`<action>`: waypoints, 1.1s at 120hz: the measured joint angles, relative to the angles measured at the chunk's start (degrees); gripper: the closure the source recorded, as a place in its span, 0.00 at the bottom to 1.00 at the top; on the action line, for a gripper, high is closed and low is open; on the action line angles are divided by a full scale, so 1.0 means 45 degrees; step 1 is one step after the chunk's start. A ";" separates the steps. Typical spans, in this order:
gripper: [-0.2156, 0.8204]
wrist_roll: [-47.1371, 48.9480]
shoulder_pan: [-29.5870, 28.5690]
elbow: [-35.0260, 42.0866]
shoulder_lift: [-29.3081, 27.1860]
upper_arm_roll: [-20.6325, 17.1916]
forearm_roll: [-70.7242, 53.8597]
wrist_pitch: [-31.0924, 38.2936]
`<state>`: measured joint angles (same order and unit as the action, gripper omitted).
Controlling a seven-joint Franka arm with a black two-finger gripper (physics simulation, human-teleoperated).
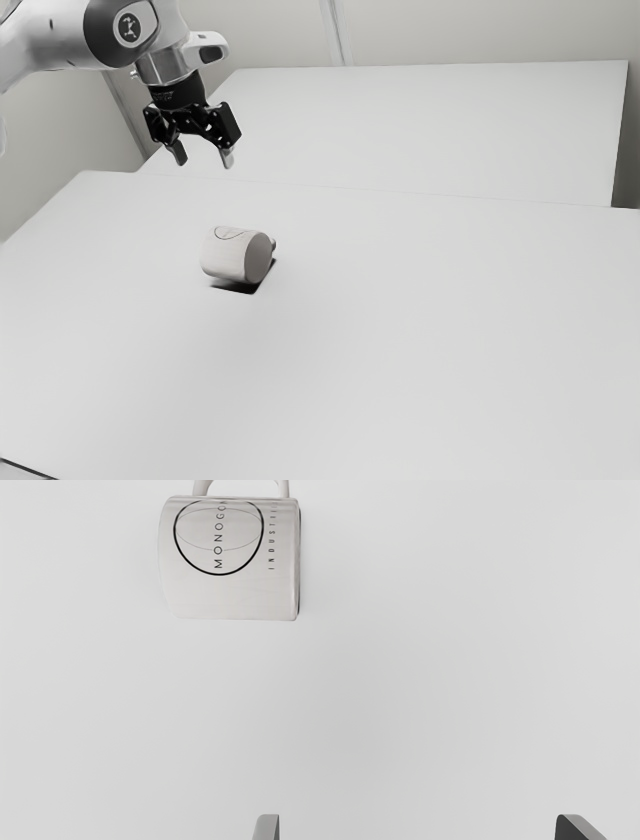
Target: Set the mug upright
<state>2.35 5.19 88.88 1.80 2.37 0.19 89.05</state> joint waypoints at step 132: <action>0.21 -0.2826 -0.3591 -0.0906 0.2877 -0.0003 0.2145 0.0353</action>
<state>-10.36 -10.97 84.80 14.75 2.36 9.84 90.64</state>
